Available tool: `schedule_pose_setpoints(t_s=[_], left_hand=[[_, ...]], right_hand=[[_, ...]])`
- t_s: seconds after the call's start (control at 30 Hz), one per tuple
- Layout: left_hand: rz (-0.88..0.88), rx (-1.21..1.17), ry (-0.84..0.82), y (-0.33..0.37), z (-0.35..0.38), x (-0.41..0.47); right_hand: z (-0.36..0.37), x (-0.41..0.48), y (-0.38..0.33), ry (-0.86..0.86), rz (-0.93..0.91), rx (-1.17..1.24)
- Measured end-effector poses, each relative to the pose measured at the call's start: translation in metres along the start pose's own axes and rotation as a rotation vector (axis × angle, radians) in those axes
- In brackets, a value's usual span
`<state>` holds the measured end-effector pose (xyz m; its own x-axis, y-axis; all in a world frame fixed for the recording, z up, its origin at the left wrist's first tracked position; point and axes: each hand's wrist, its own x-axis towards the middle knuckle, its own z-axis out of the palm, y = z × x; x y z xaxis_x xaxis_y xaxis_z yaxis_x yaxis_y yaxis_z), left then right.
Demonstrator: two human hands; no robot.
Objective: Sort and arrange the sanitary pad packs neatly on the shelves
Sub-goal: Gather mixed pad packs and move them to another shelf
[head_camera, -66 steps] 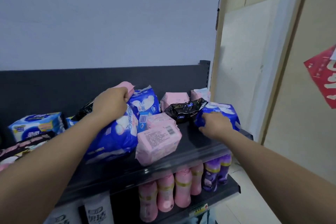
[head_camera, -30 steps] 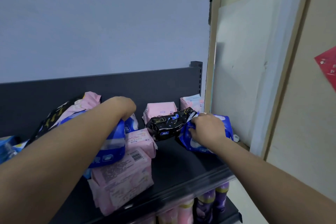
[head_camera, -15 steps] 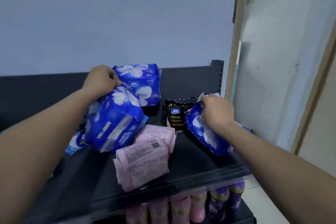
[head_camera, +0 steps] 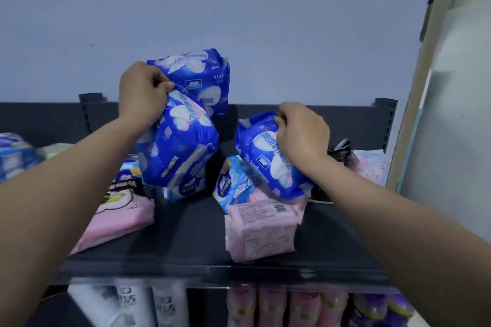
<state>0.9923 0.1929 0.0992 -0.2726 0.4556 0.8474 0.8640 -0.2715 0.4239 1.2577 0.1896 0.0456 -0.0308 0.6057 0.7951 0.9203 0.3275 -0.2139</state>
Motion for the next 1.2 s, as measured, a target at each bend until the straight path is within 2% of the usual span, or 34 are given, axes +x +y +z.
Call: schedule_pose_setpoints(t_s=[0.2,0.73,0.97,1.2], left_hand=[[-0.048,0.133,0.067,-0.029,-0.045,-0.018],[-0.218,0.431,0.122,-0.081,-0.173,-0.087],[-0.420,0.466,0.133,-0.125,-0.232,-0.100],[-0.574,0.612,0.109,-0.171,-0.289,-0.109]], right_hand=[[0.019,-0.006,-0.037,0.020,-0.070,0.189],[0.051,-0.034,-0.144,-0.163,-0.215,0.484],[0.059,-0.040,-0.196,-0.231,-0.263,0.538],[0.076,-0.053,-0.267,-0.282,-0.334,0.573]])
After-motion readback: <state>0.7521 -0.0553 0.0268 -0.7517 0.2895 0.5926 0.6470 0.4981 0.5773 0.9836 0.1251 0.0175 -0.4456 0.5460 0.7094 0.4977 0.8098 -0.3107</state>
